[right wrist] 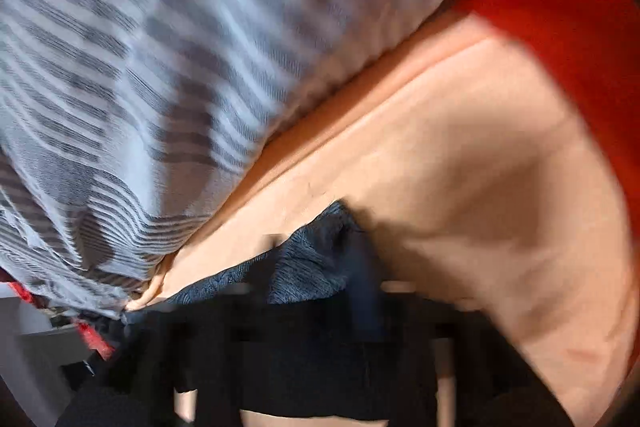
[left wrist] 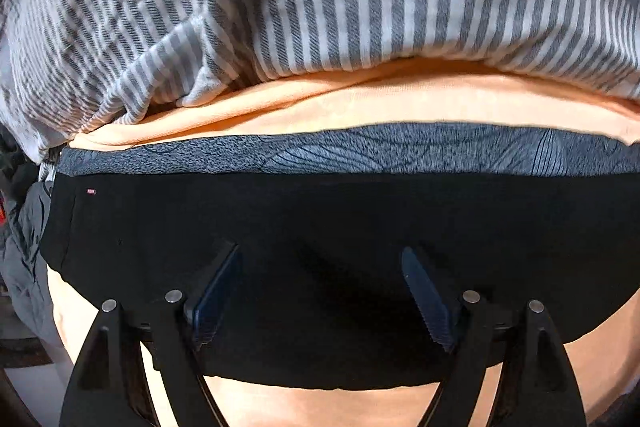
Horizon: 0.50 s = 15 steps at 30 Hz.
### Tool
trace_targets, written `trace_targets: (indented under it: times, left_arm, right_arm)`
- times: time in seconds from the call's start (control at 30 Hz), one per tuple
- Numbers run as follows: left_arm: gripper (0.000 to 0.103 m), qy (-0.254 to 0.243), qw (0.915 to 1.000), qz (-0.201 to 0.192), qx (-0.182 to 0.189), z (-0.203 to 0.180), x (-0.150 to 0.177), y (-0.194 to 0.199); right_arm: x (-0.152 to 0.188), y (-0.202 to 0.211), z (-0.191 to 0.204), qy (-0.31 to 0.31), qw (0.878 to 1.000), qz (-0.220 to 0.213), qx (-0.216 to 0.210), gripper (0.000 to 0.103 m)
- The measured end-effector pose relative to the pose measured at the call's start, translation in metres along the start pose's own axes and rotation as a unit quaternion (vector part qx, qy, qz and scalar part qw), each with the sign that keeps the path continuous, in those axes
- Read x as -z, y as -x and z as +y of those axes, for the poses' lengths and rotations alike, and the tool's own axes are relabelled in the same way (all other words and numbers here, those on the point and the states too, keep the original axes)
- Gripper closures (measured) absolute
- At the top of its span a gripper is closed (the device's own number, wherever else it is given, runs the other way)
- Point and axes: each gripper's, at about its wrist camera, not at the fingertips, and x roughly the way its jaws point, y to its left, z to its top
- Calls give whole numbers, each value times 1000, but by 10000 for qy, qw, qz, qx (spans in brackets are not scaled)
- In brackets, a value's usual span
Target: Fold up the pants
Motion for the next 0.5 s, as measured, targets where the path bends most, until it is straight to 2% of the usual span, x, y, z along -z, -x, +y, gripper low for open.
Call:
trace_targets:
  times: [0.03, 0.07, 0.1, 0.17, 0.23, 0.3, 0.37, 0.4, 0.43, 0.5]
  left_arm:
    - [21, -63, 10000, 29, -47, 3, 1, -8]
    - [21, -136, 9999, 54, -92, 0, 1, -11]
    - [21, -170, 9998, 56, -110, -1, 2, -14]
    - [21, -241, 9995, 102, -156, -5, 4, -18]
    - [21, -271, 9994, 84, -210, -6, 6, -22]
    - [21, -305, 9992, 23, -250, -7, 10, -22]
    - [20, -359, 9991, 5, -241, -7, 11, -23]
    - [20, -373, 9990, 46, -237, -6, 11, -23]
    - [21, -386, 9989, 99, -235, -5, 10, -21]
    - [21, -402, 9988, 95, -275, -2, 14, -14]
  right_arm:
    - [1, 10, 0, 52, 9996, -210, 160, 20]
    - [3, 20, 0, 81, 9991, -373, 197, 20]
    - [5, 28, 1, 95, 9990, -433, 59, 23]
    - [11, 33, 3, 102, 9990, -324, -298, 40]
    - [21, 25, 13, 305, 9989, -12, -359, 68]
    - [38, 13, 22, 637, 9976, 215, -160, 79]
    - [49, -3, 22, 956, 9945, 288, 319, 79]
    - [52, -13, 21, 1074, 9916, 331, 639, 93]
    - [53, -18, 13, 973, 9920, 349, 721, 103]
    - [49, -11, 4, 561, 9965, 269, 552, 103]
